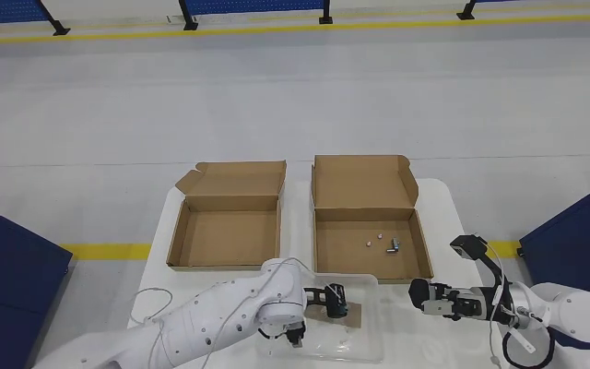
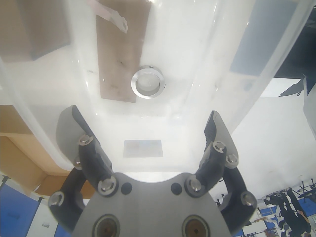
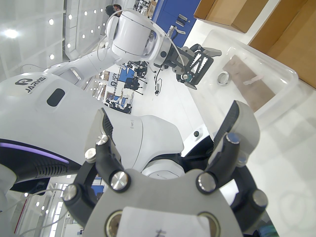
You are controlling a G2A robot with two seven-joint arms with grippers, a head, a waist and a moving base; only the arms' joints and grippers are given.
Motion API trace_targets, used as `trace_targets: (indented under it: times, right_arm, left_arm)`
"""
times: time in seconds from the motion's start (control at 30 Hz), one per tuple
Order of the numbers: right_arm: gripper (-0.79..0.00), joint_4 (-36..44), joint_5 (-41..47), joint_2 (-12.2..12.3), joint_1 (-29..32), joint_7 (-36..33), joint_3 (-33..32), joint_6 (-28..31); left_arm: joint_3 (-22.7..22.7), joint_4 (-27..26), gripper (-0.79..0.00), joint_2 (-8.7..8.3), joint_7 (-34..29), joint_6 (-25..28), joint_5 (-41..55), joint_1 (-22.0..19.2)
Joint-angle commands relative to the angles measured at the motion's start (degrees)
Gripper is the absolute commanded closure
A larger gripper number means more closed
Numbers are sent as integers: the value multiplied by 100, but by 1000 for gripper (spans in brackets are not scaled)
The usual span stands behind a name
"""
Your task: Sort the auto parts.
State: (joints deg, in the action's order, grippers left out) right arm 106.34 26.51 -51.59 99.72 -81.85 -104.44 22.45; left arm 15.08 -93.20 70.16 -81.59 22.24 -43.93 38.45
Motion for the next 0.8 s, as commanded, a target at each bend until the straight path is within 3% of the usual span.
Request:
trace_targets:
  times: [0.0,0.07,0.27,0.5,0.77]
  right_arm:
    - [-785,0,0,0,0,0,0,0]
    - [-785,0,0,0,0,0,0,0]
    - [-785,0,0,0,0,0,0,0]
    - [-785,0,0,0,0,0,0,0]
    - [-785,0,0,0,0,0,0,0]
  left_arm:
    - [-52,197,-785,77,79,63,8,-26]
    - [-84,348,-785,148,118,8,-44,-54]
    - [-84,348,-785,148,118,8,-44,-54]
    - [-54,506,-785,98,682,295,-372,135]
    - [-15,494,-785,86,851,151,-705,217]
